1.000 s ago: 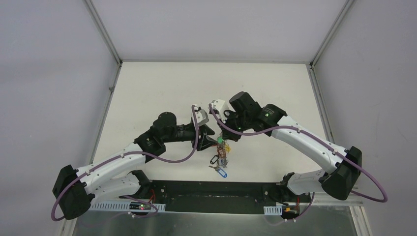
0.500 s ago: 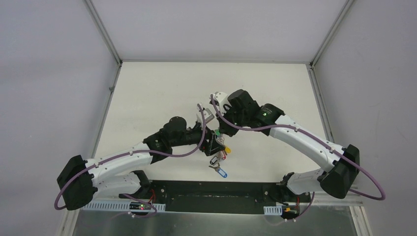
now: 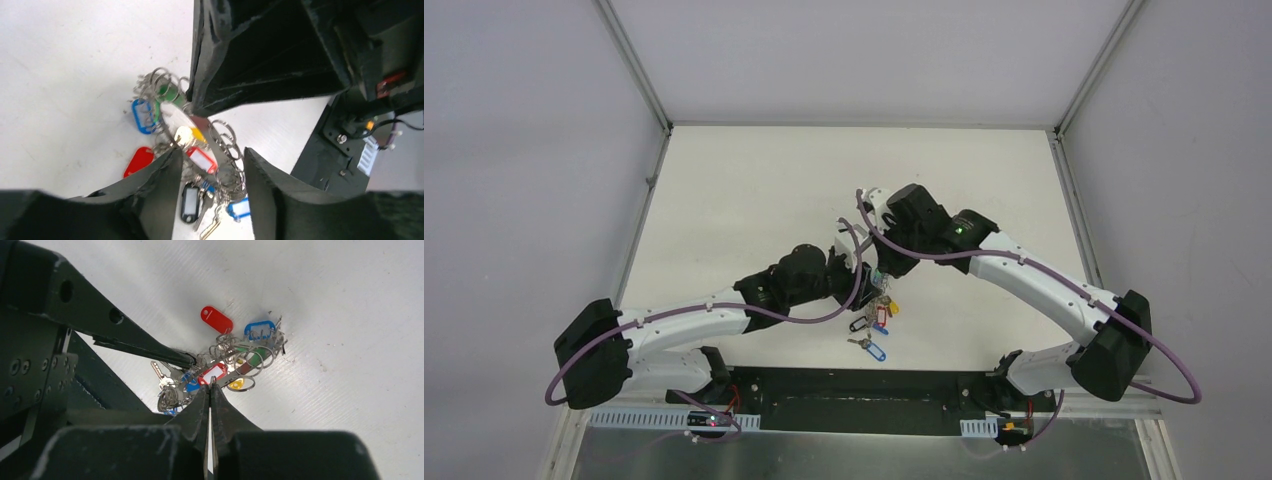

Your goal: Put the keys on the keyring

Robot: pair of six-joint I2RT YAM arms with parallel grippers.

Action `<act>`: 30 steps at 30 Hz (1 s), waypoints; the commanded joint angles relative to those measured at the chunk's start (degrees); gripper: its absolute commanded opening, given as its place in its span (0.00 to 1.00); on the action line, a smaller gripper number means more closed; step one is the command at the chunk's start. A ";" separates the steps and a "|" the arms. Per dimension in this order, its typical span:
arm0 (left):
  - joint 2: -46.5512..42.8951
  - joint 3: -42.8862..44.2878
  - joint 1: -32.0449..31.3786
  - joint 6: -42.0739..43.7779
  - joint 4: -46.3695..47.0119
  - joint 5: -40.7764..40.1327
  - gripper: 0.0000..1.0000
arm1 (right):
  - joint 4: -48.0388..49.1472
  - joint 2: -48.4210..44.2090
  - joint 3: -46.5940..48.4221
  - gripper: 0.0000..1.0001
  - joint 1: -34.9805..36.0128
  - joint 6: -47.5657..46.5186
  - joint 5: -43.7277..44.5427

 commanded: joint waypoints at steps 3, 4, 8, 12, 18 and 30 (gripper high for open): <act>-4.43 -0.83 -0.84 3.84 -8.37 -3.16 0.39 | 1.18 -0.89 3.11 0.00 1.05 -2.75 -4.38; -4.99 -1.30 -0.91 3.97 -8.56 -3.22 0.37 | 0.65 -0.79 3.40 0.00 0.92 -2.73 -4.62; -5.76 -1.86 -0.85 4.39 -9.96 -3.66 0.30 | -2.04 0.03 5.23 0.00 0.78 -4.10 -5.41; -5.31 -1.32 -0.87 4.89 -10.48 -3.68 0.27 | -5.43 1.46 8.07 0.00 0.67 -4.26 -6.02; -3.44 0.03 -0.87 5.71 -10.48 -2.49 0.27 | -13.19 6.90 13.19 0.00 0.62 -3.22 -3.80; -1.74 0.53 -0.83 6.76 -10.22 -1.03 0.18 | -21.58 13.36 17.41 0.00 -0.09 1.90 -2.19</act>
